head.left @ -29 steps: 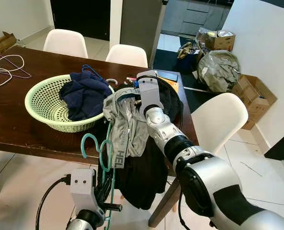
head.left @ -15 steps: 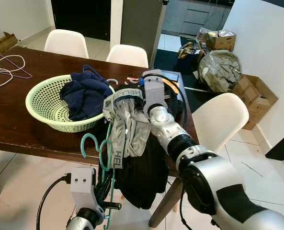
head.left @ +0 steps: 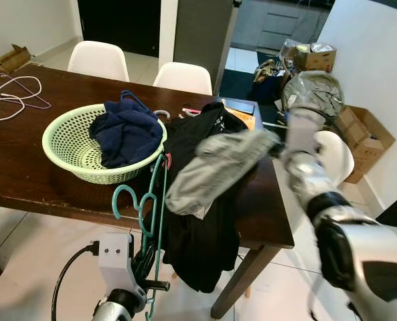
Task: Hang hanger
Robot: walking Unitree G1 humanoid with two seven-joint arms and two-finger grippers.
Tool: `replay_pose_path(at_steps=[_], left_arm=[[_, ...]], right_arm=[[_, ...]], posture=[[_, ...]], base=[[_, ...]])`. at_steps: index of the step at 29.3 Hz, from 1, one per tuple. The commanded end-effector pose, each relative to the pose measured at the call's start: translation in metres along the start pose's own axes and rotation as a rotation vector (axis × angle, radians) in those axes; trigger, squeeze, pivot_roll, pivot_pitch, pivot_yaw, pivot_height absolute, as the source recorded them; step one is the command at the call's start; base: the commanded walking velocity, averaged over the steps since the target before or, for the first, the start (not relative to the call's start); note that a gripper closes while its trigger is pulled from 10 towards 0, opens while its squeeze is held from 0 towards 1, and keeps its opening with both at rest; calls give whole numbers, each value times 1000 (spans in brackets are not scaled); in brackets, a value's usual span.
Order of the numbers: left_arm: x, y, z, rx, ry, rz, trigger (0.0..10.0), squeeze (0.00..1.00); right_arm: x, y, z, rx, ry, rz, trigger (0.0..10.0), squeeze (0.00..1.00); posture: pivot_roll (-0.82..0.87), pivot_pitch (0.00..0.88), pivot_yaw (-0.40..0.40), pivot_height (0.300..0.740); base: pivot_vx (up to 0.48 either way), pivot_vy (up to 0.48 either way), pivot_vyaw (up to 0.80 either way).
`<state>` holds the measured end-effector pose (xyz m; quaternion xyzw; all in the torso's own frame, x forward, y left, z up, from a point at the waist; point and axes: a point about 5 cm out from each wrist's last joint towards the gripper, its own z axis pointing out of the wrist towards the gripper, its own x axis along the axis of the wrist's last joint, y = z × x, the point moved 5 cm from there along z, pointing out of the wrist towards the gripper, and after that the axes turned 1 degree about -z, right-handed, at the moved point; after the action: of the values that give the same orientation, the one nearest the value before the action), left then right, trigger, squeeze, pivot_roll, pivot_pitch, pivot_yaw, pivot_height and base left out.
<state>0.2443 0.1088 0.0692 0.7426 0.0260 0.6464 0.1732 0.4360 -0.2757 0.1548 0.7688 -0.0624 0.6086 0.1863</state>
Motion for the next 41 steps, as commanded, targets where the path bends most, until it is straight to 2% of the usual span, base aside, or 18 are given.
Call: replay_pose_path(at_steps=[1,5,15,17,19,20,21,22,24,25,31,32,34,35,36,37,39,41], left_arm=[[-3,4,1,-13,-6,-23,10000,0],[-3,3,2,-21,-9,-18,10000,0],[-1,-3,2,-9,-9,-8,10000,0],[-1,-4,2,-1,-6,-4,10000,0],[0,-6,2,5,-3,-3,10000,0],[0,-6,2,5,-3,-3,10000,0],[0,-6,2,6,-3,-3,10000,0],[0,-6,2,6,-3,-3,10000,0],[-1,-7,1,7,-3,-4,10000,0],[-1,-7,1,7,-3,-4,10000,0],[-1,-7,2,3,-7,-4,10000,0],[-1,-7,2,3,-7,-4,10000,0],[-2,-7,2,3,-9,-5,10000,0],[-2,-7,2,4,-9,-5,10000,0],[-2,-8,2,11,-7,-7,10000,0],[-2,-8,2,11,-7,-7,10000,0],[-2,-9,2,18,-4,-7,10000,0],[-2,-9,2,19,-4,-7,10000,0]], right_arm=[[-15,7,-1,-5,-56,7,10000,0],[-35,24,-2,-1,-102,-41,10000,0],[-29,11,-2,59,-63,-105,10000,0],[-21,-5,-3,130,-31,-73,10000,0],[-2,-37,-7,298,45,-5,10000,0],[-2,-37,-7,298,45,-5,10000,0],[11,-59,-12,409,90,42,10000,0],[11,-59,-12,409,90,42,10000,0],[37,-96,-24,584,177,91,10000,0],[37,-96,-24,584,177,91,10000,0],[91,-157,-57,825,330,192,10000,0],[91,-157,-57,825,330,192,10000,0],[70,-180,-64,835,296,-70,10000,0],[53,-182,-63,813,271,-213,10000,0],[32,-160,-46,669,183,-192,10000,0],[32,-160,-46,669,183,-192,10000,0],[5,-124,-30,512,47,-5,10000,0],[0,-116,-27,489,19,58,10000,0]], posture=[[176,0,-117,740],[181,0,-100,740],[217,0,-101,740],[223,0,-107,740],[223,0,-107,740],[223,0,-107,740],[220,0,-111,740],[220,0,-111,740],[216,0,-108,740],[216,0,-108,740],[206,0,-102,740],[206,0,-102,740],[213,0,-114,740],[218,0,-117,740],[228,0,-116,740],[228,0,-116,740],[225,0,-114,740],[225,0,-114,740]], base=[[0,0,0],[0,0,0],[0,0,0],[0,0,0],[0,0,0],[0,0,0],[0,0,0],[0,0,0],[0,0,0],[0,0,0],[0,0,0],[0,0,0],[0,0,0],[0,0,0],[0,0,0],[0,0,0],[0,0,0],[0,0,0]])
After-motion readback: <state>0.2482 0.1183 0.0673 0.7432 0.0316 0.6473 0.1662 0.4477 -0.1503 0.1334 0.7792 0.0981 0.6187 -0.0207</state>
